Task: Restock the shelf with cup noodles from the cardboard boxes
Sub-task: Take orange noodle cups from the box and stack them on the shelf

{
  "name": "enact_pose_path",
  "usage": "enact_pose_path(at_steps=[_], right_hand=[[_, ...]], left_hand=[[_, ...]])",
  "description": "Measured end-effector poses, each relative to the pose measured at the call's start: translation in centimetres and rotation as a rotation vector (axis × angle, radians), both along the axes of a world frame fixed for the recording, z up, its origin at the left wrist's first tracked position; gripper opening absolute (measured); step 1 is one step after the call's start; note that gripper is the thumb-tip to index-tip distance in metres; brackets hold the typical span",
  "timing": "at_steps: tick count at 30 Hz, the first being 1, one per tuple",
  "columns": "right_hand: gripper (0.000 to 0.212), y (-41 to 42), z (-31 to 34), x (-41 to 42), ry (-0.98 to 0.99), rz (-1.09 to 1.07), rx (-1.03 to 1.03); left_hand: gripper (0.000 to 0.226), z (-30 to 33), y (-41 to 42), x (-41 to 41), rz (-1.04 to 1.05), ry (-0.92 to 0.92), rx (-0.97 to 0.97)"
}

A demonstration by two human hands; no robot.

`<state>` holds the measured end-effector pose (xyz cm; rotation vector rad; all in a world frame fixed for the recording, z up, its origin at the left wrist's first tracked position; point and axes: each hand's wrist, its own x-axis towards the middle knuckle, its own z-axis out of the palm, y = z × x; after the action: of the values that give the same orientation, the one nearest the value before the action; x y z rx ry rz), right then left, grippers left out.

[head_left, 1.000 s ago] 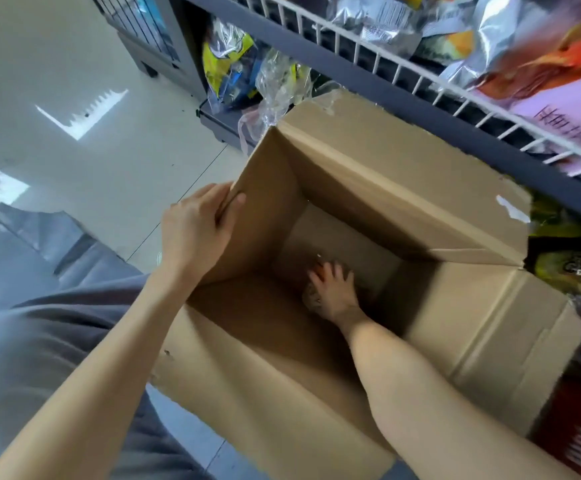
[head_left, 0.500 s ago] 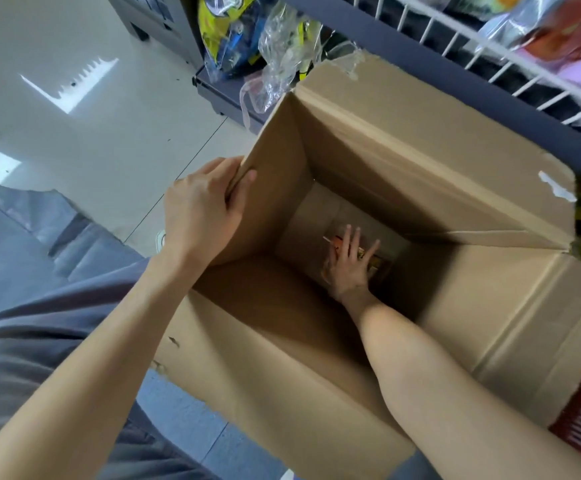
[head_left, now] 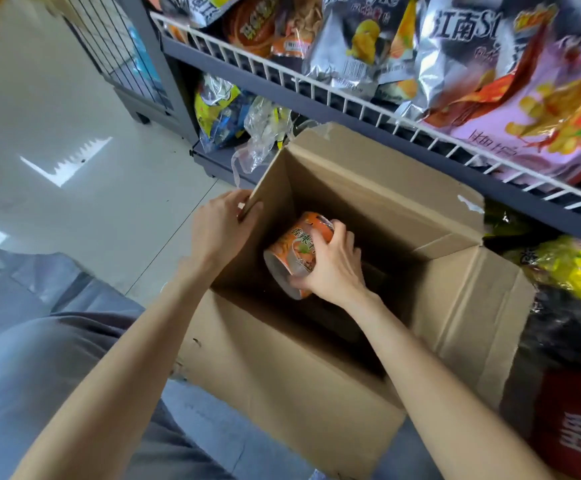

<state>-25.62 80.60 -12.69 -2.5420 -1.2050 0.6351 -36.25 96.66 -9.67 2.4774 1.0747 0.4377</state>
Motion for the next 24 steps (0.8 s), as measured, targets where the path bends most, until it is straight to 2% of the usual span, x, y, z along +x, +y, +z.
enact_pose_path(at_steps=[2, 4, 5, 7, 9, 10, 13, 16, 18, 21, 24], right_hand=[[0.099, -1.5, 4.4, 0.8, 0.081, 0.003, 0.29], [0.1, -3.2, 7.8, 1.8, 0.062, 0.036, 0.478], [0.101, -3.9, 9.3, 2.4, 0.033, 0.06, 0.528], [0.104, -4.7, 12.0, 3.7, -0.052, 0.133, 0.584], [0.108, -4.9, 14.3, 5.0, -0.182, 0.244, 0.642], [0.11, -4.8, 15.5, 5.6, -0.265, 0.302, 0.678], [0.111, -4.5, 19.3, 7.5, -0.601, 0.386, 0.772], [0.109, -5.7, 23.6, 9.4, -0.861, 0.25, 0.8], [0.111, -7.0, 26.2, 10.3, -0.884, 0.171, 0.863], [0.104, -9.0, 30.0, 11.0, -0.806, 0.149, 0.961], [0.08, -10.9, 33.8, 11.7, -0.724, 0.154, 1.11]], left_hand=[[0.024, 0.6, 0.4, 1.0, -0.045, 0.097, -0.078], [0.03, 2.2, 0.3, 1.9, -0.083, 0.146, -0.197], [0.033, 3.6, 0.1, 2.4, -0.099, 0.098, -0.284], [0.039, 7.3, -0.6, 3.2, -0.154, -0.131, -0.599], [0.058, 11.4, -1.3, 3.8, -0.279, -0.277, -0.875], [0.071, 13.3, -1.7, 4.0, -0.368, -0.29, -0.91], [0.095, 17.3, -2.9, 5.8, -0.54, -0.392, -0.853], [0.115, 20.6, -4.4, 8.4, -0.596, -0.676, -0.634], [0.118, 23.4, -5.9, 10.3, -0.655, -0.822, -0.508], [0.113, 27.1, -8.6, 13.2, -0.75, -0.972, -0.448], [0.107, 30.3, -11.1, 16.5, -0.816, -1.06, -0.402]])
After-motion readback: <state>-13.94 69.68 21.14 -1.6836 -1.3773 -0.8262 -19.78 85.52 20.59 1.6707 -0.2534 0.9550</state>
